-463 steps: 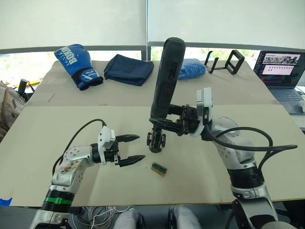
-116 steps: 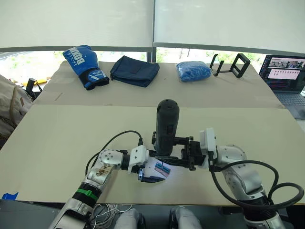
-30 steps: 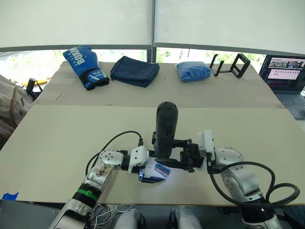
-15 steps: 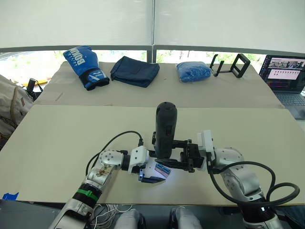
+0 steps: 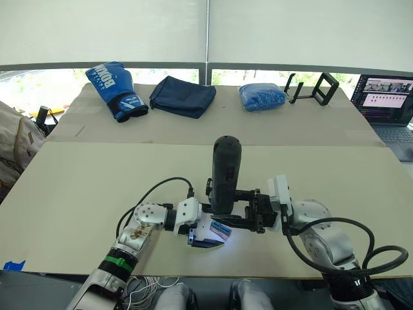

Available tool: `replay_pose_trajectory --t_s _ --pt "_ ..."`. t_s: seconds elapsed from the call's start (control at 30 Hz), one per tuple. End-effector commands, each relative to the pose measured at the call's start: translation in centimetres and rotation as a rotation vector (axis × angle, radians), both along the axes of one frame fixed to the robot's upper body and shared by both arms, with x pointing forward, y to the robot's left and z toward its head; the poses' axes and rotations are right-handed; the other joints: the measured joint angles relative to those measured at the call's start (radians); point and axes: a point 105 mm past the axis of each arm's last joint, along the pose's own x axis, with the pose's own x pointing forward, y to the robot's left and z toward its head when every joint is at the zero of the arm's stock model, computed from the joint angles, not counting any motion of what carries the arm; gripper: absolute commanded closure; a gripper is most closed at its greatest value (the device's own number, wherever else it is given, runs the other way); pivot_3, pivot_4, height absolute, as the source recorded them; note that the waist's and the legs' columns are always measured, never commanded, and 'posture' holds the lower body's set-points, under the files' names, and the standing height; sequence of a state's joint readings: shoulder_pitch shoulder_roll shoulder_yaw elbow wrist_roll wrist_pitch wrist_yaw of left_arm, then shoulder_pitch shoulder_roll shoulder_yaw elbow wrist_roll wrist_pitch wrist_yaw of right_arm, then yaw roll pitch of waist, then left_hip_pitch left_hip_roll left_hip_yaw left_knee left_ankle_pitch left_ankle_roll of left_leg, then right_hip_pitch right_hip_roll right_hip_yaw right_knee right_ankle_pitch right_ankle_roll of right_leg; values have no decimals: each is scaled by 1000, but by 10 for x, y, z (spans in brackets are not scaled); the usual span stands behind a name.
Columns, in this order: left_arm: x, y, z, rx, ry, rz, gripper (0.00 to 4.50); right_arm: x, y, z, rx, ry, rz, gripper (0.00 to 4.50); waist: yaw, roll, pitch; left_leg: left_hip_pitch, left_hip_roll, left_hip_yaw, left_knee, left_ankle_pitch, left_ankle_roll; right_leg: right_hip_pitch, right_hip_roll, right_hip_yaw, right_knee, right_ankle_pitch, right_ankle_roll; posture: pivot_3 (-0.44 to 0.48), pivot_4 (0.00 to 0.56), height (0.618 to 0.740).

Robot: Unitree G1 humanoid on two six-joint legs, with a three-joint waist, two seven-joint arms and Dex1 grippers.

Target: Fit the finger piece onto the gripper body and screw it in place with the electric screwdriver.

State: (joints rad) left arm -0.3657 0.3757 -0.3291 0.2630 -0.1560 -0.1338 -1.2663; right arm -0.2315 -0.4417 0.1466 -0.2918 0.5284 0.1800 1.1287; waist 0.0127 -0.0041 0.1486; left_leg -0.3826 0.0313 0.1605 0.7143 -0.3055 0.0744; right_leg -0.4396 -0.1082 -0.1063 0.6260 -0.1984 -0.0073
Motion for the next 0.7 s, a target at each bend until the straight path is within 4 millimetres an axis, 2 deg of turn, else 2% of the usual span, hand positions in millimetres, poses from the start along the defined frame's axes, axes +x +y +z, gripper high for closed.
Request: replay_pose_trajectory --t_s 0.03,0.3,0.7 --pt "-13 -2 -26 61 88 -17 25 -2 -2 20 46 -63 14 2562 0 0 0 0 0 0 0 0 0 0 0 0 0 0 0 0 150 740" --pt "-13 -2 -26 61 89 -15 25 1 -4 36 101 -107 -11 2562 0 0 0 0 0 0 0 0 0 0 0 0 0 0 0 0 150 740" --pt "-15 -3 -28 57 94 -11 25 1 -3 28 76 -95 -5 2562 0 0 0 0 0 0 0 -1 1 0 -1 0 -1 0 0 0 150 740"
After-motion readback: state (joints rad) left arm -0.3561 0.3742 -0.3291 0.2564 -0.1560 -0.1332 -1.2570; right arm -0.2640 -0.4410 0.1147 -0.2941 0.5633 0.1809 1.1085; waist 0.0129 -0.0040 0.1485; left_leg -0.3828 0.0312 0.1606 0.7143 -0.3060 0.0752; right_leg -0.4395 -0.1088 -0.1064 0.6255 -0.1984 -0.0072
